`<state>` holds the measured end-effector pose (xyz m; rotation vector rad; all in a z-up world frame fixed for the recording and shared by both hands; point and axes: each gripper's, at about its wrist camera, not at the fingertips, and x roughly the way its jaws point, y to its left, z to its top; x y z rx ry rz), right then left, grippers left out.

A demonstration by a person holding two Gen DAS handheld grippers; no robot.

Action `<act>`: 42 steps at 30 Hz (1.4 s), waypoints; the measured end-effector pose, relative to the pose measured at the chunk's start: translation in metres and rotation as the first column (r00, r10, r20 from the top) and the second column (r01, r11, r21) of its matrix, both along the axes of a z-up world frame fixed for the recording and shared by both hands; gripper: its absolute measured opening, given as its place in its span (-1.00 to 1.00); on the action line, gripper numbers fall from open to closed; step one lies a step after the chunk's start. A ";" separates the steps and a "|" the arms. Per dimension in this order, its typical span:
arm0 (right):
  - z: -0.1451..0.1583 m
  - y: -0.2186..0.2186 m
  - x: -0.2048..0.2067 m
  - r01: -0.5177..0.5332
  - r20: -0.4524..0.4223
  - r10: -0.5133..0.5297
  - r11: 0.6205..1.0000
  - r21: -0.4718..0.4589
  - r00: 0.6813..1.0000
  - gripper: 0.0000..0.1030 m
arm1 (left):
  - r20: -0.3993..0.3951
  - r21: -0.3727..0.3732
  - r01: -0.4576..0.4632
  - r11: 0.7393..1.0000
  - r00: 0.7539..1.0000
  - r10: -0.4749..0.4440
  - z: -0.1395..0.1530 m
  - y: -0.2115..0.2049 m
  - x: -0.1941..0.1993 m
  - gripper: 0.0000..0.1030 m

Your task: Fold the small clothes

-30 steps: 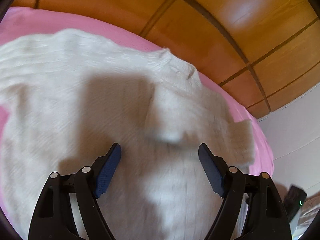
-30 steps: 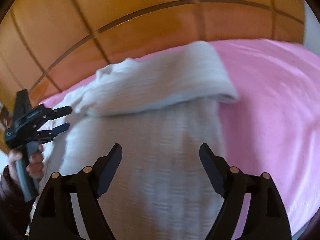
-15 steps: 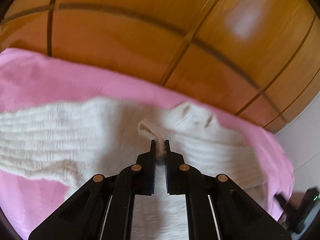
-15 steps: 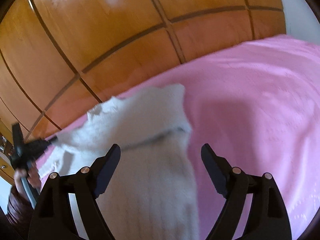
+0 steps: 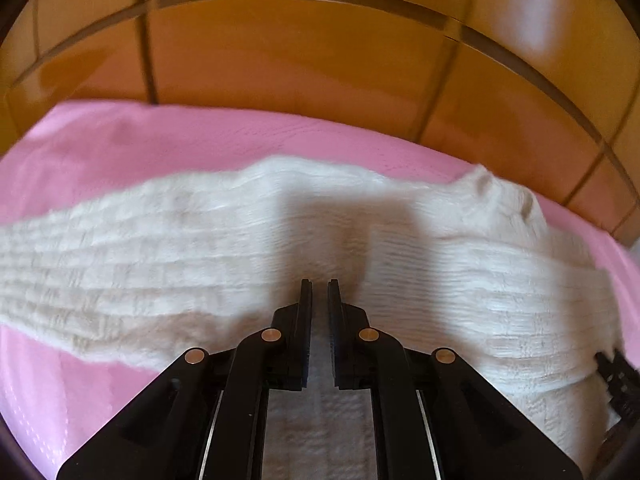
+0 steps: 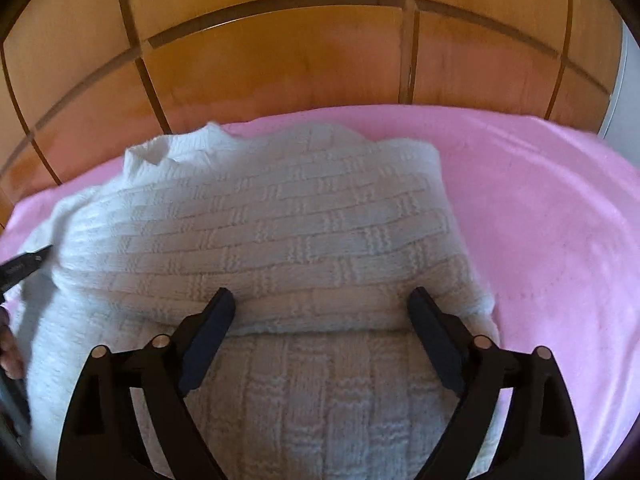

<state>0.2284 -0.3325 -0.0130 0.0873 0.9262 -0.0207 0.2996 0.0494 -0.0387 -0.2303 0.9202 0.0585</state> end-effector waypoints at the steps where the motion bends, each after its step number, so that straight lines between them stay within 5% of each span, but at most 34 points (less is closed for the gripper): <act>1: -0.001 -0.001 0.000 0.002 0.003 -0.002 1.000 0.002 1.000 0.76 | -0.005 -0.037 -0.011 0.999 1.000 0.011 0.000 0.010 -0.005 -0.62; 3: -0.002 -0.001 -0.002 0.003 0.007 -0.003 1.000 0.005 1.000 0.77 | -0.003 -0.084 -0.029 0.996 1.000 0.029 0.001 0.025 -0.019 -0.16; 4: -0.002 -0.001 -0.002 0.003 0.010 -0.003 1.000 0.003 1.000 0.77 | 0.001 -0.105 -0.035 0.994 0.999 0.036 0.003 0.035 -0.030 -0.11; 9: 0.014 0.008 -0.020 0.031 0.075 -0.028 0.999 -0.042 0.997 0.93 | -0.010 -0.195 -0.104 0.975 0.995 0.104 0.010 0.081 -0.075 -0.11; 15: 0.023 0.039 -0.058 -0.066 0.098 0.065 0.998 0.007 0.993 0.95 | 0.013 -0.328 -0.253 0.910 0.962 0.273 0.007 0.162 -0.126 -0.11; 18: 0.010 0.061 -0.070 -0.143 0.046 0.142 0.989 0.023 0.989 0.96 | -0.001 -0.359 -0.382 0.851 0.912 0.409 0.003 0.209 -0.144 -0.11; 21: -0.001 0.078 -0.083 -0.147 0.051 0.150 0.988 -0.053 0.987 0.97 | -0.022 -0.439 -0.475 0.762 0.854 0.520 -0.001 0.255 -0.161 -0.11; 28: -0.003 0.074 -0.079 -0.133 0.053 0.134 0.991 -0.024 0.990 0.97 | -0.068 -0.563 -0.588 0.580 0.733 0.677 -0.009 0.336 -0.172 -0.11; 31: -0.002 0.076 -0.081 -0.132 0.055 0.134 0.991 -0.031 0.989 0.97 | -0.085 -0.576 -0.620 0.533 0.694 0.715 -0.013 0.362 -0.169 -0.11; 33: -0.002 0.078 -0.082 -0.130 0.054 0.133 0.990 -0.046 0.990 0.97 | -0.091 -0.551 -0.634 0.543 0.692 0.716 -0.013 0.370 -0.162 -0.34; 35: -0.001 0.080 -0.085 -0.128 0.054 0.131 0.990 -0.056 0.990 0.97 | -0.103 -0.492 -0.642 0.588 0.713 0.693 -0.011 0.370 -0.150 -0.80; 39: -0.001 0.081 -0.085 -0.127 0.053 0.130 0.990 -0.059 0.990 0.97 | -0.053 -0.513 -0.571 0.641 0.766 0.641 0.004 0.357 -0.146 -0.88; 42: -0.001 0.081 -0.085 -0.127 0.054 0.130 0.990 -0.061 0.990 0.97 | 0.036 -0.530 -0.446 0.722 0.838 0.544 0.027 0.316 -0.141 -0.88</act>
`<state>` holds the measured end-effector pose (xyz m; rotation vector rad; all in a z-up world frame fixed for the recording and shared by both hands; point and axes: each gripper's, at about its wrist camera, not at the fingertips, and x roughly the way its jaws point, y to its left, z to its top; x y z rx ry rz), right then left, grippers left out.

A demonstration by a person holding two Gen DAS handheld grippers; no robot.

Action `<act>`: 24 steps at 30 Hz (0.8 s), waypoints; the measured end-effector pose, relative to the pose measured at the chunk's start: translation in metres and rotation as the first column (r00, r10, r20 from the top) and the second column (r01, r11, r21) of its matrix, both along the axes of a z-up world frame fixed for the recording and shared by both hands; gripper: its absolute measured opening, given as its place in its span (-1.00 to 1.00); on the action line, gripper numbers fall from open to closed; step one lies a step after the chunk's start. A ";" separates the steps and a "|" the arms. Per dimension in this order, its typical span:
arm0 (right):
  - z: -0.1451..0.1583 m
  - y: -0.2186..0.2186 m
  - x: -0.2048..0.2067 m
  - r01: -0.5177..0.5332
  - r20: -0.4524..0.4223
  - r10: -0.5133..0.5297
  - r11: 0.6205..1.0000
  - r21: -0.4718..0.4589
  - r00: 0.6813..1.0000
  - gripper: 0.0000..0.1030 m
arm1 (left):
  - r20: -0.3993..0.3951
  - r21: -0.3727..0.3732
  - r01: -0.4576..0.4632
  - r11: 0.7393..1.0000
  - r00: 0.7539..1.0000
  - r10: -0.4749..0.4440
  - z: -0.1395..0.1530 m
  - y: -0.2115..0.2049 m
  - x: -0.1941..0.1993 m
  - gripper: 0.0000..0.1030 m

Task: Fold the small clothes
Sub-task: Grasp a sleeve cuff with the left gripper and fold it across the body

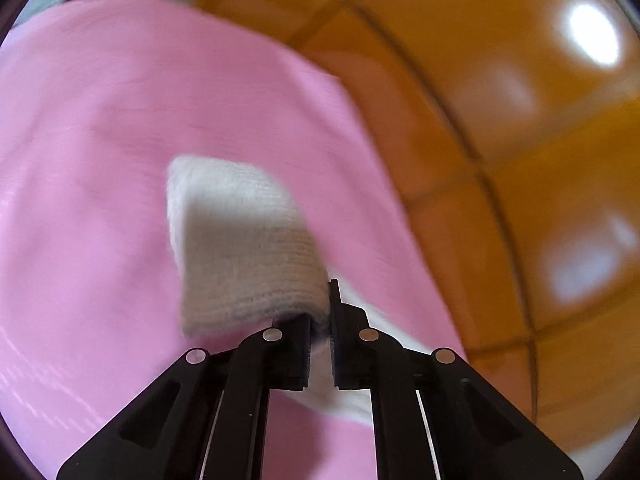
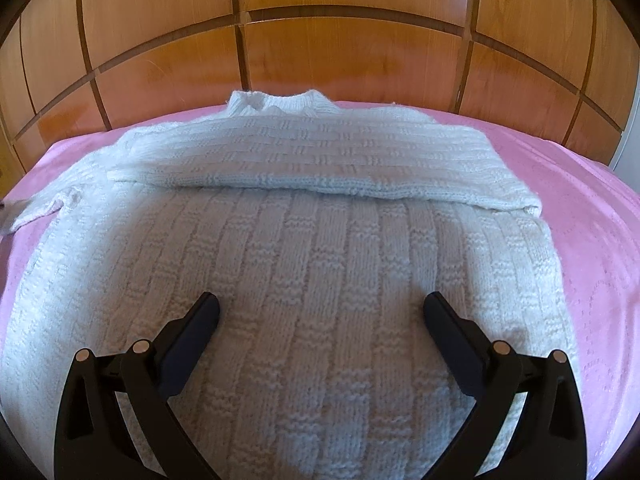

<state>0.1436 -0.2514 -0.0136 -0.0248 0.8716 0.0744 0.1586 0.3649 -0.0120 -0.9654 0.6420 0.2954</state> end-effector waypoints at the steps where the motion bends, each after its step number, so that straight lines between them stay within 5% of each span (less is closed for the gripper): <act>1: 0.000 0.000 0.000 0.000 0.000 0.000 1.000 -0.001 1.000 0.97 | 0.021 0.026 0.054 0.998 0.998 -0.054 0.010 -0.022 0.005 -0.88; 6: 0.000 0.000 -0.001 0.000 0.001 0.000 1.000 0.004 1.000 0.97 | 0.081 0.103 0.290 0.951 0.951 -0.299 0.035 -0.132 0.028 -0.88; 11: 0.001 -0.001 -0.001 0.001 0.004 -0.001 1.000 0.014 1.000 0.97 | 0.054 0.145 0.528 0.837 0.840 -0.540 0.024 -0.250 0.049 -0.88; 14: 0.001 -0.002 0.000 -0.001 0.005 0.001 1.000 0.025 1.000 0.97 | -0.039 0.159 0.607 0.778 0.792 -0.610 0.006 -0.301 0.054 -0.83; 16: 0.001 -0.003 0.000 -0.002 0.007 0.001 0.999 0.033 1.000 0.97 | -0.068 0.157 0.648 0.745 0.760 -0.647 -0.004 -0.315 0.051 -0.42; 18: 0.001 -0.004 -0.001 -0.001 0.009 0.001 0.999 0.041 1.000 0.97 | -0.081 0.165 0.658 0.735 0.752 -0.655 -0.009 -0.321 0.040 -0.03; 24: 0.005 -0.005 0.002 0.002 -0.008 -0.002 0.999 0.048 1.000 0.97 | -0.106 0.283 0.627 0.725 0.772 -0.627 -0.016 -0.301 -0.005 -0.01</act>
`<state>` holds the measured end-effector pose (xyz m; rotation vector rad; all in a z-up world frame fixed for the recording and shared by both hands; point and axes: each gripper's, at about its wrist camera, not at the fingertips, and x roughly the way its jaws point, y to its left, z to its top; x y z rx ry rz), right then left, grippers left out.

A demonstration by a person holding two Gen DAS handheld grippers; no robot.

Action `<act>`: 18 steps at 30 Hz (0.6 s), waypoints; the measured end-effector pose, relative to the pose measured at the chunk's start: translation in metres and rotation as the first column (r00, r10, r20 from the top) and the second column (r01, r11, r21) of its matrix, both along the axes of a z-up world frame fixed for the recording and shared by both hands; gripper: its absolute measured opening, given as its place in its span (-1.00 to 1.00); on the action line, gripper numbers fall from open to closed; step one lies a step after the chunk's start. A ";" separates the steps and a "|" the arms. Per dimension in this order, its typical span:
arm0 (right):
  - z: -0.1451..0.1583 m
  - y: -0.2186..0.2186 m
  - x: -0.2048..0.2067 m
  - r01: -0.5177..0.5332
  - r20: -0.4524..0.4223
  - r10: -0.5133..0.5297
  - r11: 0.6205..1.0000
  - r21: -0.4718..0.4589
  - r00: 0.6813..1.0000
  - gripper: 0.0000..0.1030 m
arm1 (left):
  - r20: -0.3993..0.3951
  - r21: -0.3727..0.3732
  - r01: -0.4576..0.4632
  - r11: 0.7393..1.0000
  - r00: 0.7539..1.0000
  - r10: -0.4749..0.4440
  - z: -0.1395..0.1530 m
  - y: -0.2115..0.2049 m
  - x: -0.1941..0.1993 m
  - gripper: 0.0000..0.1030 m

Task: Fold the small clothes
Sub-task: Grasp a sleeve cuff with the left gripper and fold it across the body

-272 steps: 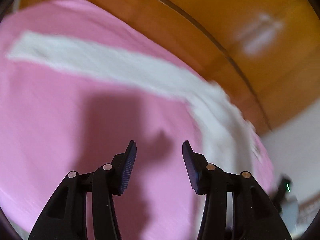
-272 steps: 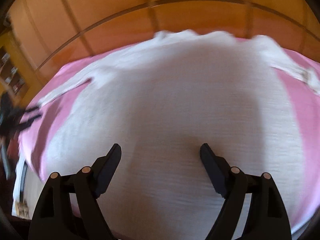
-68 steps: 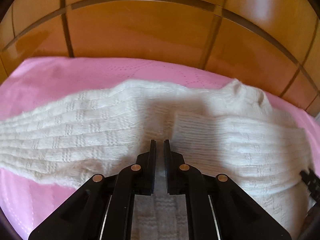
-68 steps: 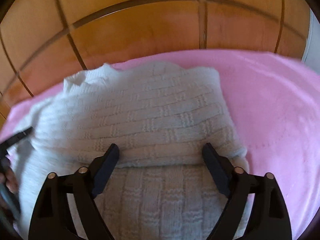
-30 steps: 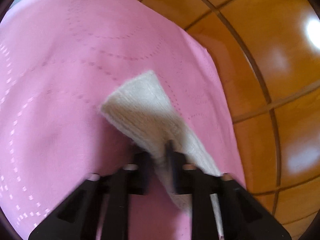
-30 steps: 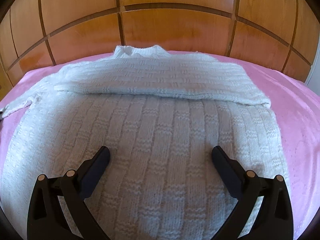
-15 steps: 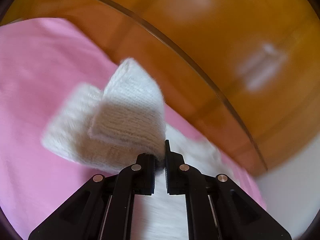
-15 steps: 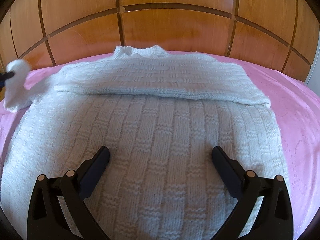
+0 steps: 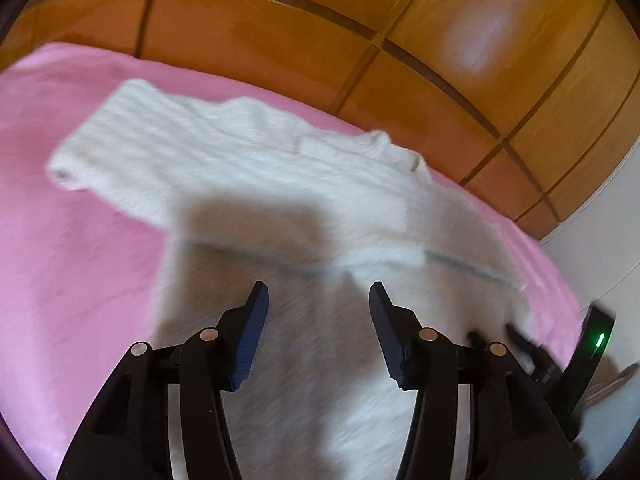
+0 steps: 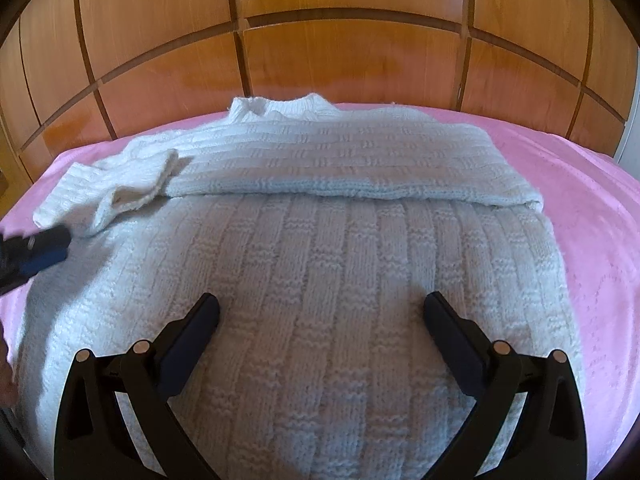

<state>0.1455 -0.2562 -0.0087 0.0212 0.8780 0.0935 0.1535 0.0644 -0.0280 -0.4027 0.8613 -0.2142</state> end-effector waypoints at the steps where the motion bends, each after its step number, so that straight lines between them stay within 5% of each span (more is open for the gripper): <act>1: 0.002 0.001 0.001 0.001 -0.008 -0.001 1.000 0.007 1.000 0.97 | 0.008 0.012 -0.007 1.000 1.000 0.007 -0.001 0.005 -0.005 -0.01; 4: 0.016 0.006 0.010 -0.045 -0.041 0.052 0.985 0.169 0.998 0.84 | 0.018 0.024 -0.030 0.999 0.999 0.030 -0.007 0.011 -0.012 -0.01; 6: 0.024 0.019 0.024 -0.082 -0.069 0.108 0.946 0.314 0.992 0.58 | 0.030 0.035 -0.033 0.999 0.999 0.032 -0.011 0.010 -0.015 -0.01; 12: 0.015 0.087 0.075 -0.175 -0.171 0.285 0.863 0.474 0.943 0.47 | 0.064 0.083 -0.039 0.996 0.997 0.034 -0.016 0.006 -0.019 -0.01; 14: 0.011 0.105 0.087 -0.178 -0.181 0.271 0.894 0.411 0.945 0.05 | 0.065 0.060 -0.040 0.997 0.997 0.036 -0.018 0.010 -0.019 -0.01; 15: 0.010 0.112 0.093 -0.183 -0.184 0.267 0.909 0.375 0.946 -0.62 | 0.068 0.052 -0.041 0.998 0.997 0.037 -0.018 0.011 -0.019 -0.01; 16: 0.009 0.121 0.096 -0.190 -0.198 0.268 0.920 0.342 0.943 -0.86 | 0.071 0.044 -0.041 0.998 0.997 0.037 -0.019 0.012 -0.019 -0.01; 18: 0.021 0.127 0.095 -0.218 -0.166 0.276 0.928 0.301 0.947 -0.86 | 0.072 0.038 -0.039 0.999 0.997 0.036 -0.020 0.013 -0.019 -0.01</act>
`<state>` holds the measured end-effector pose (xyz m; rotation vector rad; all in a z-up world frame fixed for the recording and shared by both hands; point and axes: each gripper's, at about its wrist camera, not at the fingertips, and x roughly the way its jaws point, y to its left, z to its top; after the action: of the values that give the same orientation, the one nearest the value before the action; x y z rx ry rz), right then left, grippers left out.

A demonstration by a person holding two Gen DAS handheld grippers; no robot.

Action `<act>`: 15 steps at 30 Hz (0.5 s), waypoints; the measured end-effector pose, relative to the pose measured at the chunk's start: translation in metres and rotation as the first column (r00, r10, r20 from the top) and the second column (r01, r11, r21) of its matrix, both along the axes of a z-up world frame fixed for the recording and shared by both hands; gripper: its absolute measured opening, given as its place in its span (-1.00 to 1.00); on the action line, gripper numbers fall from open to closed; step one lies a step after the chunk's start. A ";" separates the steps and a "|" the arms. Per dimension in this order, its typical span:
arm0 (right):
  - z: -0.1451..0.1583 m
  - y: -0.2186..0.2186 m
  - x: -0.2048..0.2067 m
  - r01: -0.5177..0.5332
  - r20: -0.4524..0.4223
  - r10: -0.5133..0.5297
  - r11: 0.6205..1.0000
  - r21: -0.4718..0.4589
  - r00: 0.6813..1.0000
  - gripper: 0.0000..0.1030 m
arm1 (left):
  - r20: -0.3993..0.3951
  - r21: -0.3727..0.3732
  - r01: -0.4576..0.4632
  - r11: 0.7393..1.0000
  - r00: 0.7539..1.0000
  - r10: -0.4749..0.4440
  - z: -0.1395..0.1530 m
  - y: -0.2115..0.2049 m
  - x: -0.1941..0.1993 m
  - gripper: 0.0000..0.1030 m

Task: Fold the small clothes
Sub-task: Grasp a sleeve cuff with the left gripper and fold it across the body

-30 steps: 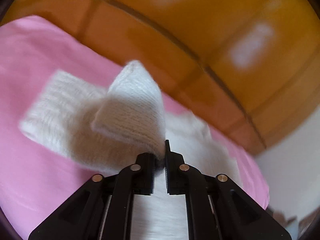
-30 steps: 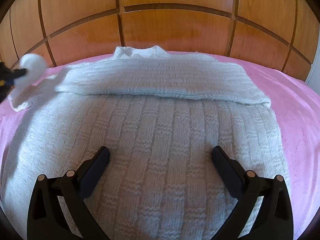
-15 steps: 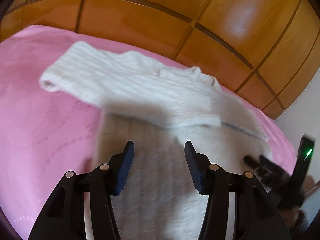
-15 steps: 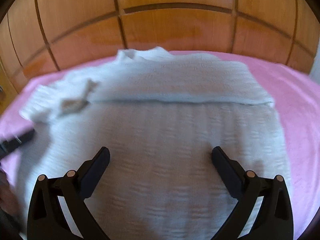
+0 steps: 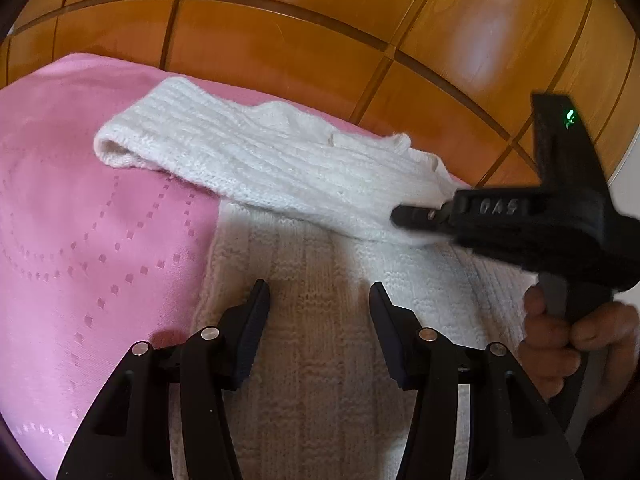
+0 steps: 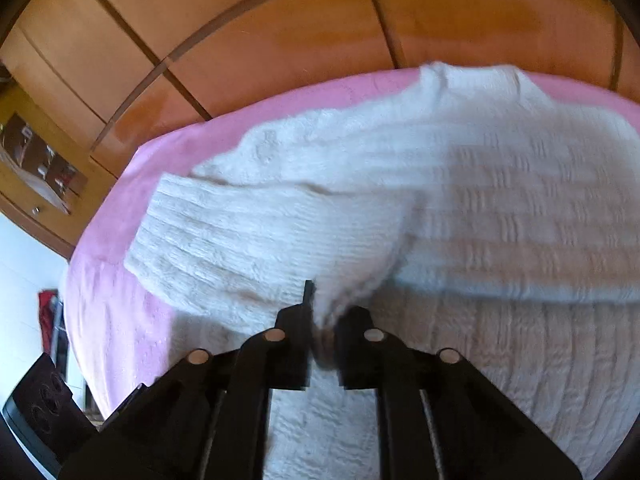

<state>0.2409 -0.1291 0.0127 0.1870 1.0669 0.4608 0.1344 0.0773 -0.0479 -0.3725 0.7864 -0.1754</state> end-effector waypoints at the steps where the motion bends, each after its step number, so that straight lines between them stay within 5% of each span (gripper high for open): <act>1: 0.007 0.000 -0.005 -0.009 0.039 0.010 1.000 -0.012 0.999 -0.86 | 0.001 0.000 0.000 1.000 1.000 0.000 0.000 0.000 0.000 -0.01; 7: 0.099 -0.018 -0.029 -0.015 0.378 0.059 0.993 -0.119 0.924 -0.87 | 0.002 0.017 -0.002 1.000 1.000 0.002 0.000 -0.002 -0.001 -0.01; 10: 0.113 -0.053 -0.024 0.074 0.430 -0.002 0.986 -0.152 0.903 -0.87 | 0.001 0.025 -0.002 1.000 1.000 0.002 0.001 -0.003 -0.002 -0.01; 15: 0.089 -0.133 0.006 0.285 0.386 -0.197 0.940 -0.186 0.901 -0.95 | -0.004 0.040 -0.002 0.999 1.000 0.002 0.002 -0.005 -0.001 0.00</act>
<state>0.2464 -0.2617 0.1015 0.0176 0.7137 0.1283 0.1332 0.0728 -0.0461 -0.3357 0.7924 -0.1565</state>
